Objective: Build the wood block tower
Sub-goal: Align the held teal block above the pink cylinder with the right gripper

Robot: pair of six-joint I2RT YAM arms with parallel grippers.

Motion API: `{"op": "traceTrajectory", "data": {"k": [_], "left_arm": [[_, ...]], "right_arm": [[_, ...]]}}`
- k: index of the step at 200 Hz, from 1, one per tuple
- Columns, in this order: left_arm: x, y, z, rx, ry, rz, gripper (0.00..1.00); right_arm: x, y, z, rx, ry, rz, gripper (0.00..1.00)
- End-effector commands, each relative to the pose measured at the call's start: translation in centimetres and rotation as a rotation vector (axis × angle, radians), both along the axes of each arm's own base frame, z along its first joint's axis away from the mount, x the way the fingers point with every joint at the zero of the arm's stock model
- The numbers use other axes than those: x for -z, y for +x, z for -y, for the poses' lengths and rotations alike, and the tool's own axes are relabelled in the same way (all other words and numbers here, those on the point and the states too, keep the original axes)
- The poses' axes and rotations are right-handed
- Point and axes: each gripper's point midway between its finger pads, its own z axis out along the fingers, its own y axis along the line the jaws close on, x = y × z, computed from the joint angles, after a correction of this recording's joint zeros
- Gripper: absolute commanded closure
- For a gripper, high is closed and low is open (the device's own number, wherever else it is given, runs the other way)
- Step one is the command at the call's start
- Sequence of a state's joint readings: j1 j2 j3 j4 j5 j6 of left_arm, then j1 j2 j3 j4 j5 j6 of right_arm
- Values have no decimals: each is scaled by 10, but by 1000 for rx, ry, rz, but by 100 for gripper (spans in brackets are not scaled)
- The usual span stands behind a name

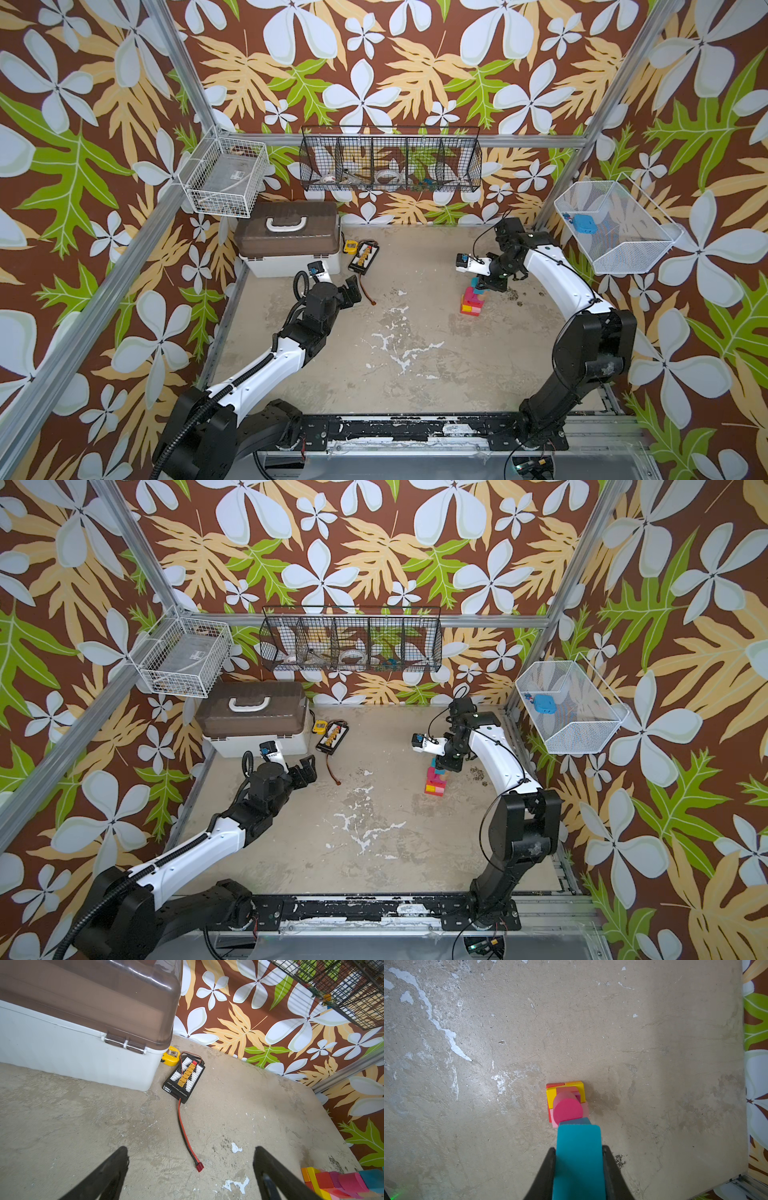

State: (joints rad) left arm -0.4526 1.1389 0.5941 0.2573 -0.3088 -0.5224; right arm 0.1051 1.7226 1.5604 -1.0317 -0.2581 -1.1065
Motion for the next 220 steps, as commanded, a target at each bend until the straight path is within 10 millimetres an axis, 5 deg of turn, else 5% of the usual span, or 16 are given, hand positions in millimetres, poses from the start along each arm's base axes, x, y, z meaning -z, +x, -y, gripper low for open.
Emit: {"op": "traceTrajectory", "data": {"k": [1,220], "left_arm": [[-5,1,-2,-10,-2,13,5],[-5,1,-2,-12,0,14,5]], "right_arm": [[0,1,1,11,1,2,83],[-3,5,7,52,-21,45,44]]}}
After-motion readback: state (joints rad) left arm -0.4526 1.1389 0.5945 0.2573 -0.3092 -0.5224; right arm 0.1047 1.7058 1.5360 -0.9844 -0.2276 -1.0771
